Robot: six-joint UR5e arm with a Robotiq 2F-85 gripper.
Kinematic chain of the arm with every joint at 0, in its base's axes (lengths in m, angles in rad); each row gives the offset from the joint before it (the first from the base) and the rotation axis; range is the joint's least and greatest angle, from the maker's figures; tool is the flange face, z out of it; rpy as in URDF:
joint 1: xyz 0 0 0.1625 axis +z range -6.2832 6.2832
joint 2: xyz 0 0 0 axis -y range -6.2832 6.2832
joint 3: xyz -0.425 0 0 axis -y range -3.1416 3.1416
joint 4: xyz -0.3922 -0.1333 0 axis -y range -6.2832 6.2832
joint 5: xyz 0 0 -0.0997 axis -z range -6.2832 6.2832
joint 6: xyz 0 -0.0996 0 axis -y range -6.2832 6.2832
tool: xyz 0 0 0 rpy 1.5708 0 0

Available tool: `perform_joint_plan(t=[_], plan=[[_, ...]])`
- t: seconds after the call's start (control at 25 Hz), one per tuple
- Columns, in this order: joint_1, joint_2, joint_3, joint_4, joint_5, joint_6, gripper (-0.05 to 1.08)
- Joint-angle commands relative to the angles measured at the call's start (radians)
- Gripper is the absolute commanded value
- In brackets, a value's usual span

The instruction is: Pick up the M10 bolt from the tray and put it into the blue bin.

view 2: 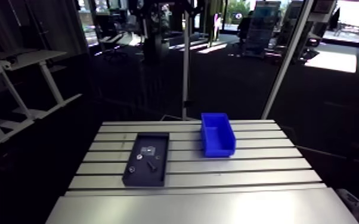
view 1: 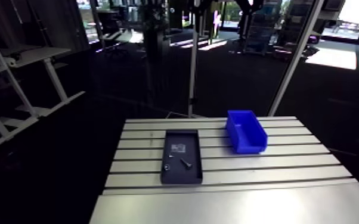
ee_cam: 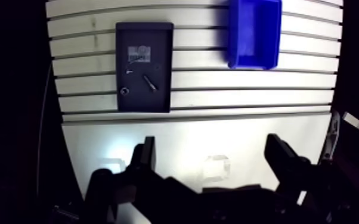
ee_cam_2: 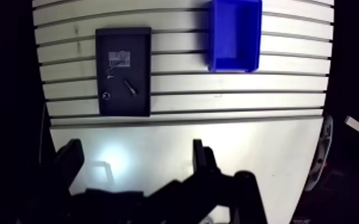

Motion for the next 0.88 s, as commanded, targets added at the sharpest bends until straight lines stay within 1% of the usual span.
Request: perform_joint_plan(t=[0.04,0.44,0.52,0.88], plan=[[0.063,-0.101,0.115,-0.086,0.067,0.100,0.01],[0.064,-0.103,0.120,-0.086,0.067,0.112,0.01],[0.064,-0.101,0.120,-0.086,0.061,0.112,0.01],[0.063,-0.098,0.115,-0.087,0.058,0.098,0.00]])
